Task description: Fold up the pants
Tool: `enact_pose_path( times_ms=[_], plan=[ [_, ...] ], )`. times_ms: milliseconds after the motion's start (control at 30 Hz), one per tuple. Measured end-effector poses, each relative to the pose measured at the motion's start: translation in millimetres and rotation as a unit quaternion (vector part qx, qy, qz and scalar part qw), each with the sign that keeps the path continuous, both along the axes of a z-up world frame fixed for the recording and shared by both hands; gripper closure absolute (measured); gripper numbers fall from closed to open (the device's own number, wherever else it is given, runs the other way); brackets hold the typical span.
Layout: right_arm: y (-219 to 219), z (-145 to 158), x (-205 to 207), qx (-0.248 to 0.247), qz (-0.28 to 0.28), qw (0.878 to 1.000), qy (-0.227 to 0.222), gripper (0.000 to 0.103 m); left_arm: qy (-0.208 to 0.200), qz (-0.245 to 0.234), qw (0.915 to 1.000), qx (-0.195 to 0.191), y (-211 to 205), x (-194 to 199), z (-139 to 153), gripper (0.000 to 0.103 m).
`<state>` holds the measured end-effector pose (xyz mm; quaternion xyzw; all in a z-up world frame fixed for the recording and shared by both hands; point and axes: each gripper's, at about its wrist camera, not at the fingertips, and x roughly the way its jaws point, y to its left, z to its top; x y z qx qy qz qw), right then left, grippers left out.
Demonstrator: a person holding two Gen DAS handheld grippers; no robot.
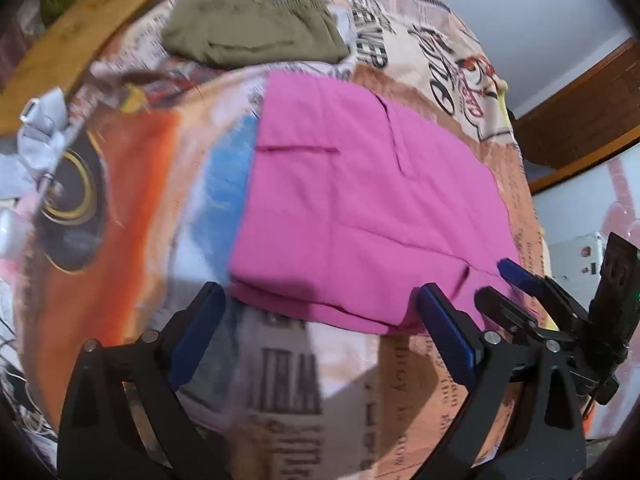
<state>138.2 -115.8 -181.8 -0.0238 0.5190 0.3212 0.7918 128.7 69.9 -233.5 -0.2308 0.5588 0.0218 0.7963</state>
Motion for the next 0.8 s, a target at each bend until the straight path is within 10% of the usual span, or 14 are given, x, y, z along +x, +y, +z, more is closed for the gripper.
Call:
enact_pose_path(
  times_ms=[467, 633, 800],
  plan=[
    [-4, -3, 0, 0.007, -0.004, 1.000, 0.001, 0.022, -0.010, 0.016, 0.9890, -0.147, 5, 11, -4, 0.005],
    [-3, -4, 0, 0.003, 0.002, 1.000, 0.000, 0.022, -0.023, 0.022, 0.9905, -0.134, 9, 19, -4, 0.009],
    [-3, -6, 1, 0.005, 0.002, 1.000, 0.000, 0.021, -0.034, 0.033, 0.9972, -0.058, 5, 25, -2, 0.041]
  ],
)
